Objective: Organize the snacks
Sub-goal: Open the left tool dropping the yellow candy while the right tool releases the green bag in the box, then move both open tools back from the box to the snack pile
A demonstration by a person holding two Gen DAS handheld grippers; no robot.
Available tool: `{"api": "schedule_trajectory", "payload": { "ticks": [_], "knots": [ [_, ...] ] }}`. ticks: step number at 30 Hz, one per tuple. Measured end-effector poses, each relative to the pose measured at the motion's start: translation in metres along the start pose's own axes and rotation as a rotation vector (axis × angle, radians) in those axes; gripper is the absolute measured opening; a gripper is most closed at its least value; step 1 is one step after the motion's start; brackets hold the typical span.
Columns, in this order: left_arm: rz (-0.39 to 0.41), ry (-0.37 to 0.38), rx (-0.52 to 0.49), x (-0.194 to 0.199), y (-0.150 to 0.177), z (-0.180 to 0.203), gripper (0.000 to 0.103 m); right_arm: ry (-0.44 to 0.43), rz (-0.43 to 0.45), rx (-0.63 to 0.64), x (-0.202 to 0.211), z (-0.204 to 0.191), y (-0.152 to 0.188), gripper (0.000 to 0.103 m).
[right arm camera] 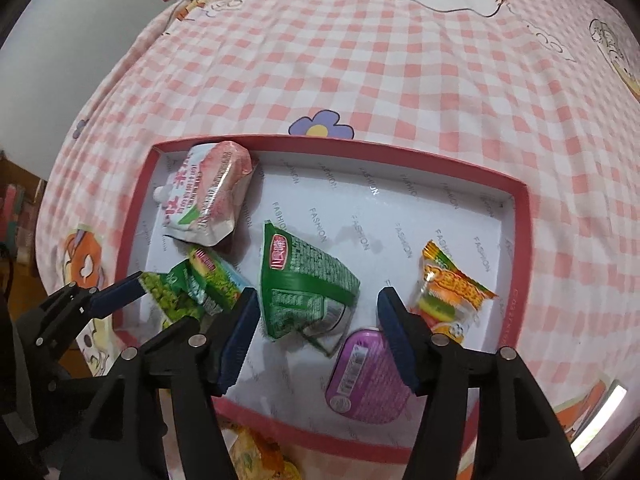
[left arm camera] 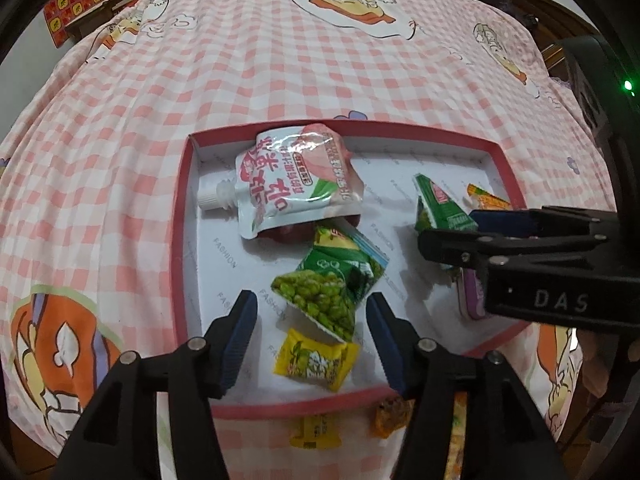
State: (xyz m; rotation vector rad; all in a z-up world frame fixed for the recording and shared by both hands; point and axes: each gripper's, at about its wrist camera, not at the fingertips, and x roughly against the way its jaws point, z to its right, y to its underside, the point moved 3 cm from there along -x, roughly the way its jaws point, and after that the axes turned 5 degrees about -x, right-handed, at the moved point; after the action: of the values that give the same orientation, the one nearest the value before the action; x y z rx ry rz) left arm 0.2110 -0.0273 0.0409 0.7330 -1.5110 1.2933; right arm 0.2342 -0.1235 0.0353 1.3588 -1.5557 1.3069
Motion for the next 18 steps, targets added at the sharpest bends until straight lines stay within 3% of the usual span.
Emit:
{"api": "schedule_trajectory", "payload": {
  "ticks": [18],
  "knots": [
    [0.005, 0.003, -0.02, 0.041, 0.048, 0.008, 0.061, -0.041, 0.036, 0.0, 0.051, 0.008, 0.063, 0.063]
  ]
}}
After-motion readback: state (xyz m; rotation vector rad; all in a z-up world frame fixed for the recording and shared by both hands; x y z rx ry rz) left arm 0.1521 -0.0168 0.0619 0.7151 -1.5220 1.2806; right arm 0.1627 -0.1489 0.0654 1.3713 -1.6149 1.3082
